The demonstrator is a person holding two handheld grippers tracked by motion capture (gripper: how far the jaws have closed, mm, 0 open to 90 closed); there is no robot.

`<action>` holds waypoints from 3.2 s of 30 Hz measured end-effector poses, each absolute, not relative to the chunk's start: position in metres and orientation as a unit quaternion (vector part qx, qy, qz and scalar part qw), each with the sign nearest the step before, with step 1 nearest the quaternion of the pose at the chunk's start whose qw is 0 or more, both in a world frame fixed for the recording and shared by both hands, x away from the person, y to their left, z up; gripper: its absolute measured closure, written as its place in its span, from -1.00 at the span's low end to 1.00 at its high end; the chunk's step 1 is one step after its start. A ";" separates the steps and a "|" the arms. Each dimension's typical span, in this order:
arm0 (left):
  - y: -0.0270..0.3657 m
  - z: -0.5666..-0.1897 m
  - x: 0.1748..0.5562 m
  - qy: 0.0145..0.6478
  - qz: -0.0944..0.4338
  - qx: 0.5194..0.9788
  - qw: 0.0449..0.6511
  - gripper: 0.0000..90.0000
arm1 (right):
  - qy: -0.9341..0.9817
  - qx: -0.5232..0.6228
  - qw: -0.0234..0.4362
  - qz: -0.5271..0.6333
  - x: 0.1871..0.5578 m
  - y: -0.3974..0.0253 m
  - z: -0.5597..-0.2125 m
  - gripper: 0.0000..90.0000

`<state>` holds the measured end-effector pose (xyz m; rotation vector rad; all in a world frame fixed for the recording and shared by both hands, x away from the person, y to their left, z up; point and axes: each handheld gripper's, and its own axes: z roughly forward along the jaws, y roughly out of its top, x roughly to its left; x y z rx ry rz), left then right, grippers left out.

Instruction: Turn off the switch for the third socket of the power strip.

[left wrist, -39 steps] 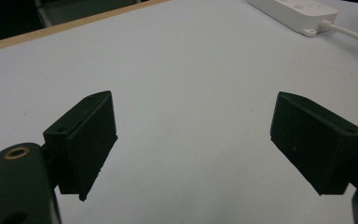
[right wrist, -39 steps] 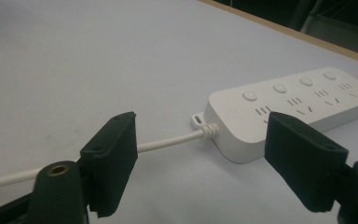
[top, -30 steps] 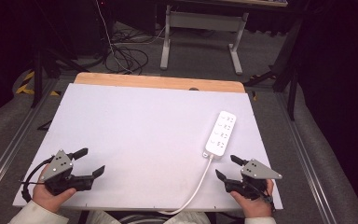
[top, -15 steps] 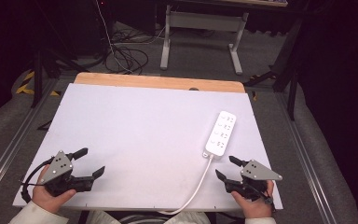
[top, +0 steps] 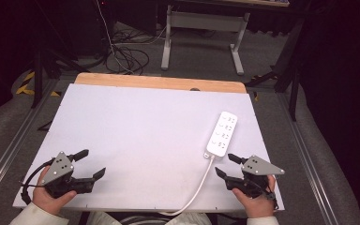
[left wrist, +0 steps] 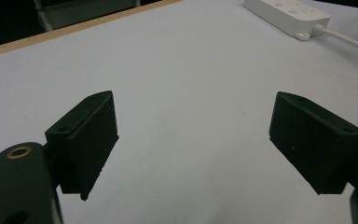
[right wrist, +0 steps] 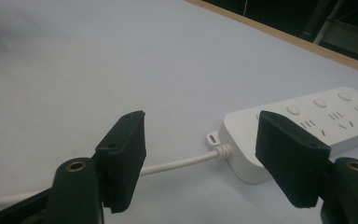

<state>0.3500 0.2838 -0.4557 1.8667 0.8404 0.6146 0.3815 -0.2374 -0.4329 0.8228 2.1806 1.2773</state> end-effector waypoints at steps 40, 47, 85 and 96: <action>0.283 -0.457 0.348 0.342 0.256 0.768 0.476 -0.64 | 0.806 0.323 0.254 0.425 0.447 -0.226 -0.382 0.32; 0.284 -0.457 0.346 0.347 0.259 0.767 0.475 -0.64 | 0.811 0.339 0.243 0.409 0.473 -0.224 -0.384 0.85; 0.283 -0.458 0.346 0.346 0.256 0.767 0.476 -0.64 | 0.806 0.416 0.239 0.348 0.557 -0.226 -0.434 1.00; 0.284 -0.458 0.347 0.343 0.256 0.769 0.475 -0.64 | 0.801 0.438 0.236 0.333 0.568 -0.229 -0.445 1.00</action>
